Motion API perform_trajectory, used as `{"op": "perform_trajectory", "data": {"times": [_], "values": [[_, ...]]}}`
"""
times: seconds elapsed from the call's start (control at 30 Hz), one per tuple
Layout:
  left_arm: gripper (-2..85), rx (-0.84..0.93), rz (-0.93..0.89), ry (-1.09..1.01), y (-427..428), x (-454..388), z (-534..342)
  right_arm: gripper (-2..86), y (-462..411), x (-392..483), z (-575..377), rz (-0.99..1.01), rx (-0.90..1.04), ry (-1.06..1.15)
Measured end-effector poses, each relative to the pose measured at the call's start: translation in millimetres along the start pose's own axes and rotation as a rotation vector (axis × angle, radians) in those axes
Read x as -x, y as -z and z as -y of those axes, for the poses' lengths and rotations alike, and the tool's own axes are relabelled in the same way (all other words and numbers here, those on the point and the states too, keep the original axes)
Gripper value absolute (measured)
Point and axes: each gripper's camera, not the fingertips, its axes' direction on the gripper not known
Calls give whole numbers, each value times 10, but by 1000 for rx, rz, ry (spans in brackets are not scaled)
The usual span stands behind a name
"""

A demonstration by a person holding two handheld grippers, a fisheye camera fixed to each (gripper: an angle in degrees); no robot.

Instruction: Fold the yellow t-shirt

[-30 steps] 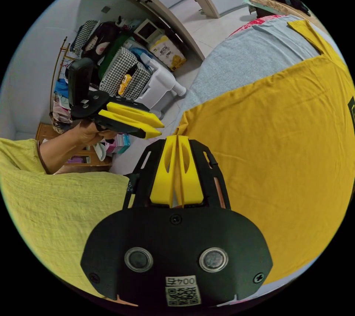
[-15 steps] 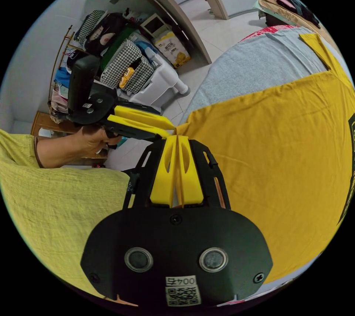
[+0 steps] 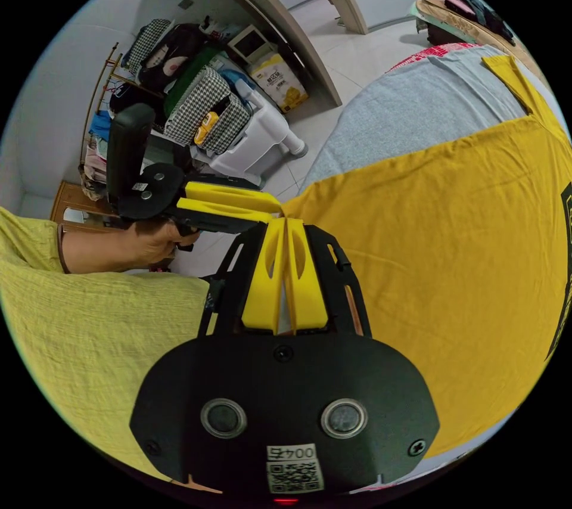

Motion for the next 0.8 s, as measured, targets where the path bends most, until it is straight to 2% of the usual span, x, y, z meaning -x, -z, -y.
{"op": "perform_trajectory", "data": {"times": [0.3, 0.57, 0.67, 0.8], "values": [[53, -14, -7, 25, -80, -61, 16, -7, 187, 173, 176, 28, -24, 6], [11, -19, -25, 59, -142, -26, 4, -5, 386, 222, 244, 14, -54, -34], [8, -17, -33, 48, -141, -33, 29, 0, 634, 202, 52, -14, -102, -75], [7, -8, -31, 32, -151, -56, 57, 36, 1116, 202, -728, -144, -213, -242]]}}
